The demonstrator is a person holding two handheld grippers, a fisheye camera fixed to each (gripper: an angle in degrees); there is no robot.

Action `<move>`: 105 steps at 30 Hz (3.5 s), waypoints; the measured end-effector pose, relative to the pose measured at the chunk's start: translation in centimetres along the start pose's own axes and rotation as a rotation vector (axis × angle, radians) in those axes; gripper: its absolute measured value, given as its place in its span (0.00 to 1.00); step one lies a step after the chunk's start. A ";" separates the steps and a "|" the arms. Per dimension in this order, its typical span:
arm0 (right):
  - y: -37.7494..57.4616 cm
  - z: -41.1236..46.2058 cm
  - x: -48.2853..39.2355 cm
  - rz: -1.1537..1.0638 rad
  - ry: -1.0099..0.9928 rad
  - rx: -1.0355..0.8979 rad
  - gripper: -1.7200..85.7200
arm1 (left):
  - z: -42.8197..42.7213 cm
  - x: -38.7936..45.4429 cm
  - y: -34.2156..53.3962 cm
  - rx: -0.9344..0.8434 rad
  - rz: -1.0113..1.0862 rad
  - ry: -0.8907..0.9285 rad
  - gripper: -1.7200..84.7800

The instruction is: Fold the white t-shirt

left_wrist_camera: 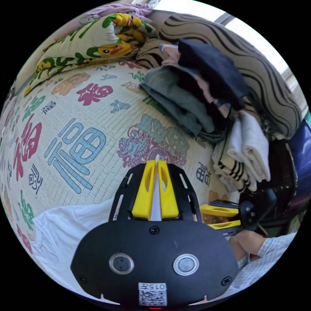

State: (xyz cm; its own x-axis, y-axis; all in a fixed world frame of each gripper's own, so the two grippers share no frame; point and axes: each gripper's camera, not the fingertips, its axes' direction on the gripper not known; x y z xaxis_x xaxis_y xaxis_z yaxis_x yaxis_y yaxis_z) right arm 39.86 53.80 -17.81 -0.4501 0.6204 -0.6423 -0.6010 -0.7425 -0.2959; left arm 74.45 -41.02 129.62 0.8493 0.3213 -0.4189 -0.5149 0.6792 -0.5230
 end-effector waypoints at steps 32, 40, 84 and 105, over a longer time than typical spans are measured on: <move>-12.9 13.4 -17.9 -0.532 -0.090 -0.208 0.02 | -11.2 -26.3 32.3 0.403 -0.274 0.171 0.04; -11.8 22.3 -20.4 -0.562 -0.131 -0.457 0.06 | -12.4 -28.8 43.1 0.404 -0.372 0.082 0.10; -26.3 72.8 -66.9 -0.715 -0.101 -0.686 0.16 | -26.3 -35.8 100.1 0.920 -1.298 0.146 0.01; -33.7 63.4 -54.4 -0.464 -0.179 -0.386 0.02 | -29.8 -25.5 86.7 0.562 -0.506 -0.321 0.02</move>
State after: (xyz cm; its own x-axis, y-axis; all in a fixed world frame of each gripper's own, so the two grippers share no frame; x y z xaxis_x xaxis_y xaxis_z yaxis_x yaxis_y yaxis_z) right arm 42.77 61.12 71.95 -0.3234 0.9079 -0.2669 -0.4935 -0.4024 -0.7710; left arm 4.71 -9.97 72.84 0.9990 0.0026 0.0449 0.0022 0.9944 -0.1061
